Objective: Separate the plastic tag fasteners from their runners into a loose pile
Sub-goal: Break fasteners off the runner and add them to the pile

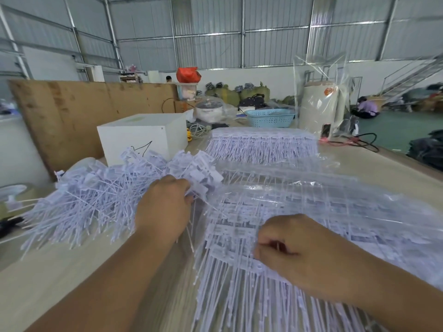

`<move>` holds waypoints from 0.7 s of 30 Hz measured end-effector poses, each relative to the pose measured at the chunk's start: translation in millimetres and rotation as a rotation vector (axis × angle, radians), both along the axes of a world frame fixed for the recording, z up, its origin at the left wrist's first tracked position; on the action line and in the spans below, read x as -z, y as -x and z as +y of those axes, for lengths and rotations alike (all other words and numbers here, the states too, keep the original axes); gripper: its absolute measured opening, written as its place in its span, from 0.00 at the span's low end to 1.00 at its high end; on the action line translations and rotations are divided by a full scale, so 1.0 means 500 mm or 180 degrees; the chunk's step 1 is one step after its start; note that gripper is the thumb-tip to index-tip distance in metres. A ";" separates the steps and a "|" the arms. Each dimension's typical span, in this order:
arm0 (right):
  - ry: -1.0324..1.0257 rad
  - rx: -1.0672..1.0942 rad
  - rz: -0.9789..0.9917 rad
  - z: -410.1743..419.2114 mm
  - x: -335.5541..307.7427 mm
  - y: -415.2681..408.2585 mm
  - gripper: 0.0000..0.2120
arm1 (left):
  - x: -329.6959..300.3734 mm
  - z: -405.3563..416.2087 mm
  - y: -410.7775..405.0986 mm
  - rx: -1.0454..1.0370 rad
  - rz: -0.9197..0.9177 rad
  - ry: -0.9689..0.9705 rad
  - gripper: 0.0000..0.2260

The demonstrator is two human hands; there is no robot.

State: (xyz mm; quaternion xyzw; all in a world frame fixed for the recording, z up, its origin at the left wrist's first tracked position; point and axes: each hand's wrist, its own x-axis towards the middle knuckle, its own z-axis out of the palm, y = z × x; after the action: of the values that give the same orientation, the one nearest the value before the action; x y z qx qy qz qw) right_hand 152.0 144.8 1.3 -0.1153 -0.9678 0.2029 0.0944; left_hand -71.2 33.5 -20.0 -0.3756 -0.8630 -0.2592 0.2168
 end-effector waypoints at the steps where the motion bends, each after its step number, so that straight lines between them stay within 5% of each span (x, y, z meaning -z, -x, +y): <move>1: -0.0073 0.0076 0.0132 0.004 0.003 0.001 0.13 | -0.002 -0.001 -0.005 0.0115 0.0121 -0.0046 0.07; 4: -0.0449 0.0164 0.0422 0.017 0.012 0.002 0.07 | -0.014 -0.003 -0.034 0.0711 0.0231 -0.0339 0.09; 9: -0.0815 0.0230 0.0030 0.026 0.029 0.011 0.19 | -0.018 -0.002 -0.091 0.1615 -0.0399 0.0072 0.07; 16: -0.0866 0.0345 -0.0101 0.026 0.025 0.010 0.17 | -0.001 -0.002 -0.085 0.1472 -0.0482 0.0939 0.13; 21: -0.0567 0.0486 0.0200 0.023 0.009 0.009 0.12 | 0.001 -0.007 -0.081 0.1584 -0.0744 0.0764 0.09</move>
State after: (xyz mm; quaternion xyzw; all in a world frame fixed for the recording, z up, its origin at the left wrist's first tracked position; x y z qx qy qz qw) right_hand 147.7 156.1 -3.1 -0.1734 -0.9670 0.1118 0.1497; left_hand -30.7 30.1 -20.4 -0.5661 -0.7880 -0.2420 -0.0002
